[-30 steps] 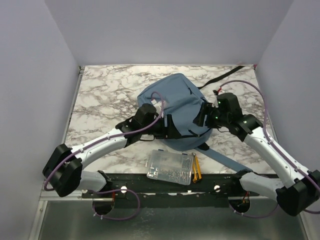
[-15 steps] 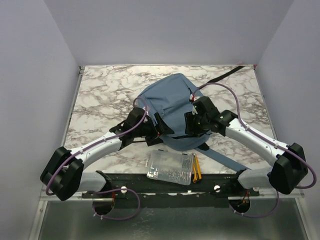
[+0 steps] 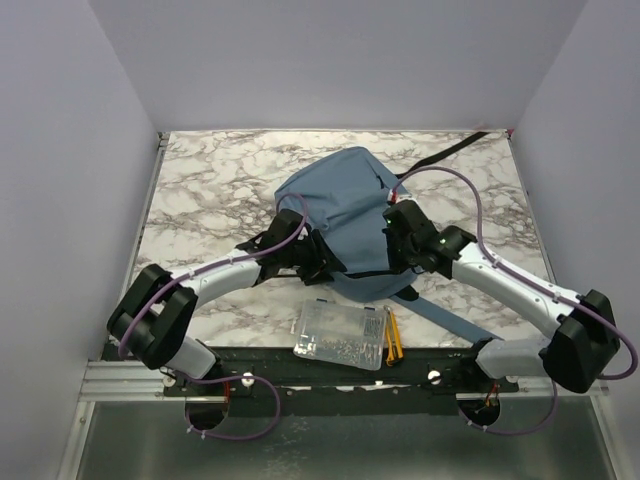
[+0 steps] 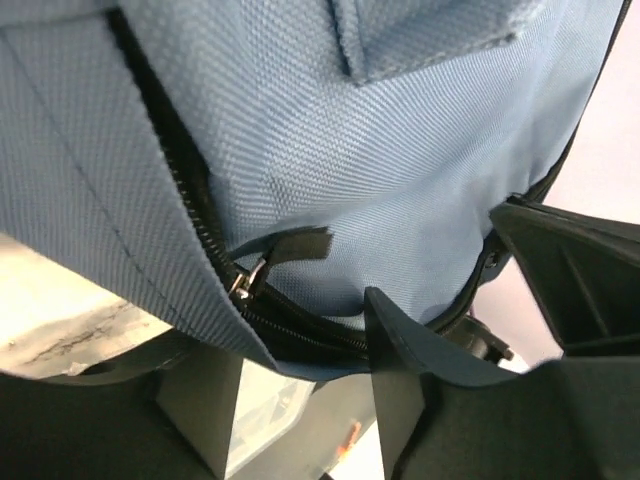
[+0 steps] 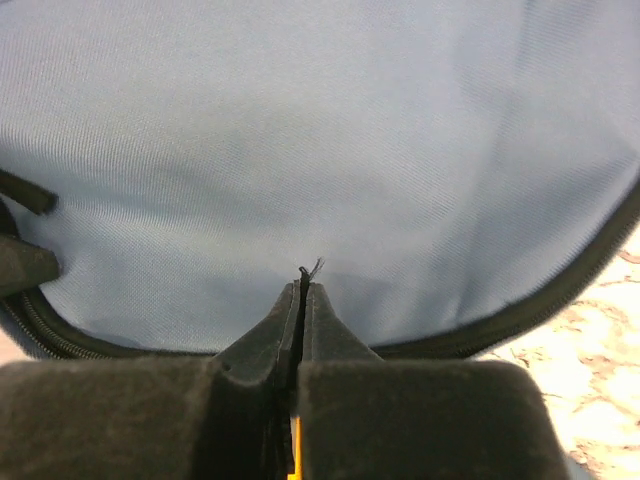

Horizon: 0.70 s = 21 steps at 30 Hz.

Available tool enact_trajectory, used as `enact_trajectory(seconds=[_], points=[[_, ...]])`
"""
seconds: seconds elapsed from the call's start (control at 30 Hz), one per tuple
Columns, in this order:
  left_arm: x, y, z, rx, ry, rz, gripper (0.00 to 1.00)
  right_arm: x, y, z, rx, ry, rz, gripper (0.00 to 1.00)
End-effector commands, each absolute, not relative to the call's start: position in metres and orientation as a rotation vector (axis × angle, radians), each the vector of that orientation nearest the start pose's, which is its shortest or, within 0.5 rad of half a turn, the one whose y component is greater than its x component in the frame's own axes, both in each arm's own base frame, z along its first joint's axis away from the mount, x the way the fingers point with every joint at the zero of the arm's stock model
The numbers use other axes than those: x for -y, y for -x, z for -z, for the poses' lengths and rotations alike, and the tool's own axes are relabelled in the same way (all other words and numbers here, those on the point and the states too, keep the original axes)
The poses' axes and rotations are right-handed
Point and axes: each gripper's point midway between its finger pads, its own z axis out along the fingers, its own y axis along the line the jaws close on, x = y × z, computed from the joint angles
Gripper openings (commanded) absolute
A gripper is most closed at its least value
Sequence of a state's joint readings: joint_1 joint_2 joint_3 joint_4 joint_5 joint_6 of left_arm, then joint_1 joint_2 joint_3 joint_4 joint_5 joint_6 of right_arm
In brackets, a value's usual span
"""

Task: Pack the student bag
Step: Zip the student bag at the center of the board.

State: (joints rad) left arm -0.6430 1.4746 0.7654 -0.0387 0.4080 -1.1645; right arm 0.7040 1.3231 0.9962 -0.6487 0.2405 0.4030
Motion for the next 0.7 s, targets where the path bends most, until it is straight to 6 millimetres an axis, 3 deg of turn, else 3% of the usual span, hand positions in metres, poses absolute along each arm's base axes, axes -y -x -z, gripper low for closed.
enact_trajectory(seconds=[0.0, 0.13, 0.3, 0.4, 0.57, 0.63, 0.67], points=[[0.302, -0.251, -0.108, -2.544, 0.387, 1.221, 0.34, -0.164, -0.258, -0.136, -2.422, 0.092, -0.094, 0.01], [0.293, -0.265, -0.118, -2.421, 0.333, 1.247, 0.00, -0.137, -0.258, -0.151, -2.308, -0.204, -0.056, 0.01], [0.279, -0.272, -0.128, -2.302, 0.263, 1.248, 0.00, -0.112, -0.264, -0.180, -2.083, -0.470, -0.203, 0.01], [0.280, -0.270, -0.132, -2.274, 0.214, 1.279, 0.00, -0.108, -0.269, -0.187, -2.046, -0.508, -0.282, 0.01], [0.285, -0.263, -0.136, -2.261, 0.156, 1.333, 0.00, -0.116, -0.278, -0.189, -2.054, -0.483, -0.353, 0.01], [0.288, -0.258, -0.139, -2.258, 0.091, 1.367, 0.00, -0.133, -0.279, -0.195, -2.066, -0.376, -0.425, 0.01], [0.289, -0.255, -0.143, -2.244, 0.052, 1.373, 0.15, -0.138, -0.278, -0.199, -2.074, -0.329, -0.447, 0.01]])
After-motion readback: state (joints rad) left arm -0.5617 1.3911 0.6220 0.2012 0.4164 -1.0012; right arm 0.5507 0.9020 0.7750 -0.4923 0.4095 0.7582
